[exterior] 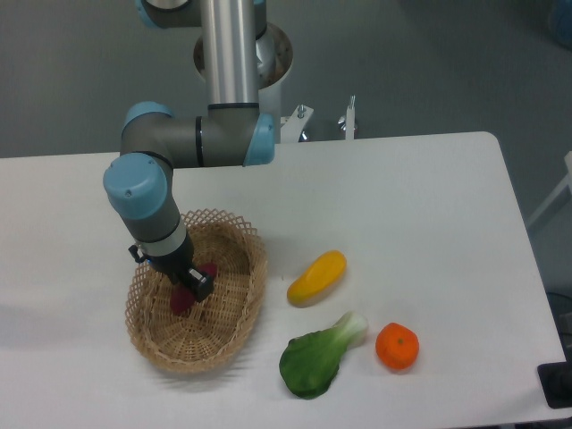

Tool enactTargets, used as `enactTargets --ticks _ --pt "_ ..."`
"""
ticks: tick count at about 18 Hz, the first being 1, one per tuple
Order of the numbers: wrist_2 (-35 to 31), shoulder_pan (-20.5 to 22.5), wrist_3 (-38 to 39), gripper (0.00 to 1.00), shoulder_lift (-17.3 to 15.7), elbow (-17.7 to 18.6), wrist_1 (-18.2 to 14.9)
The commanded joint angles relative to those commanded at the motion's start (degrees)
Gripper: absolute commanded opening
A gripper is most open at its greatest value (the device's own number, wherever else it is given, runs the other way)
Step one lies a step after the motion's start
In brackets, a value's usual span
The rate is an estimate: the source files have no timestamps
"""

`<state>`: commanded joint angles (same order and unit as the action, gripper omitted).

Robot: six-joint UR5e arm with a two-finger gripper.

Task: Place the sweet potato in the basket

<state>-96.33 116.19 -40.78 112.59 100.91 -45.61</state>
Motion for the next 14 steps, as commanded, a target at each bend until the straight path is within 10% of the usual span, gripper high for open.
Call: enactTargets --ticks 14 --pt "0.3 13.8 -5.9 1.0 -4.1 -14.4 -7.1"
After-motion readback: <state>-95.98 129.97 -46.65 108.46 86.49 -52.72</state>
